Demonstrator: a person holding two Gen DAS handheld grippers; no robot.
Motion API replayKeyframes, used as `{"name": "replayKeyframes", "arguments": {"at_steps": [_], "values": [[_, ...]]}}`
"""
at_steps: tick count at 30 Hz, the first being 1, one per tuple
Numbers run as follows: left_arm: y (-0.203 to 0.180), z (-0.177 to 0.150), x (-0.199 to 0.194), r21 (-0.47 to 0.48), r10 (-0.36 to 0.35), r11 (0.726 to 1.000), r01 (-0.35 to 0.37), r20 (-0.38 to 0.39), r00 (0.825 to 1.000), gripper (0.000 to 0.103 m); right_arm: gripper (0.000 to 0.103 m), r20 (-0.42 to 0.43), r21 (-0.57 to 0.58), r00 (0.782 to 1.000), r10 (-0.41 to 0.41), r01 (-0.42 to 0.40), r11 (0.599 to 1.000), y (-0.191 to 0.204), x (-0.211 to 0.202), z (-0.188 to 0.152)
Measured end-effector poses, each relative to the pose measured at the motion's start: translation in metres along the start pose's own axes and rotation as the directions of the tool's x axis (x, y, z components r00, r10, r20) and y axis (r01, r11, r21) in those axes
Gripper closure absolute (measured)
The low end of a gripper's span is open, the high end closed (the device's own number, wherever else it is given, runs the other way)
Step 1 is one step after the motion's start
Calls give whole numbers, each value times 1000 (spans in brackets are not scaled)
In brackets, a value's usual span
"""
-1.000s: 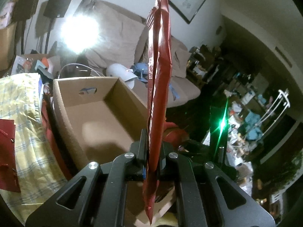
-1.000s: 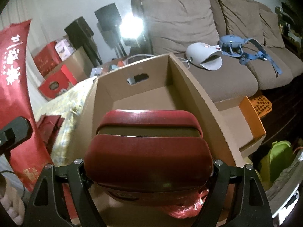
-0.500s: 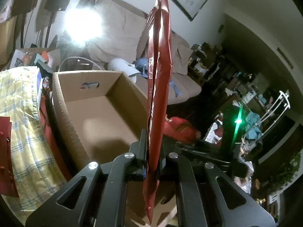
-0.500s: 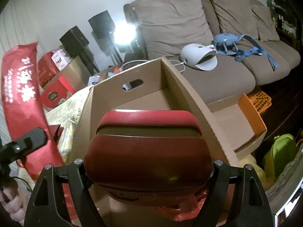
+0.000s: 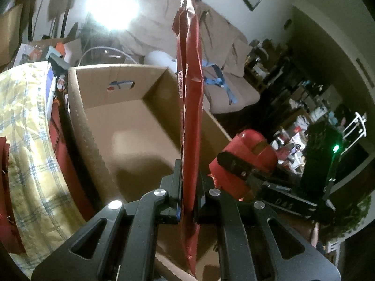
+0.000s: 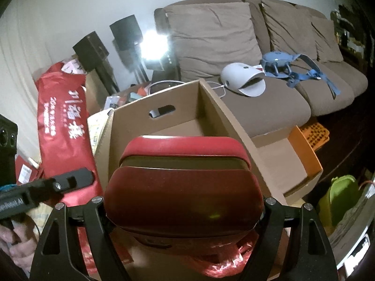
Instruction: Organize objects
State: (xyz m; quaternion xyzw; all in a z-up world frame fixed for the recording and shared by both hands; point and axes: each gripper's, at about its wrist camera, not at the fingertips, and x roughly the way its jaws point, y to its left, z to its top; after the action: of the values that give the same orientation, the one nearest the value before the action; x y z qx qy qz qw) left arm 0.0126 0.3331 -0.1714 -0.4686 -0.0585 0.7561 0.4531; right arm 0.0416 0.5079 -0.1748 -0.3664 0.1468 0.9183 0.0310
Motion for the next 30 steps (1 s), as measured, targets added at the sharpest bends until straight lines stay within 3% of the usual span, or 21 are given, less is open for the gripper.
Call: {"name": "replayKeyframes", "arguments": {"at_steps": [4,15,30], "values": [[-2,-2,2,9,35,999,-35,-15,999,96,20,-2,-6,1000,6,-6,1000,3,3,6],[12,-3,13,-48,26,998,-29,-65,998,96,20,-95,-107,993,-65,55,993,17,34,16],[19,-4,22,-86,-2,996,-6,-92,996,96,20,-187,-160,976,-108,78,984,18,60,11]]}}
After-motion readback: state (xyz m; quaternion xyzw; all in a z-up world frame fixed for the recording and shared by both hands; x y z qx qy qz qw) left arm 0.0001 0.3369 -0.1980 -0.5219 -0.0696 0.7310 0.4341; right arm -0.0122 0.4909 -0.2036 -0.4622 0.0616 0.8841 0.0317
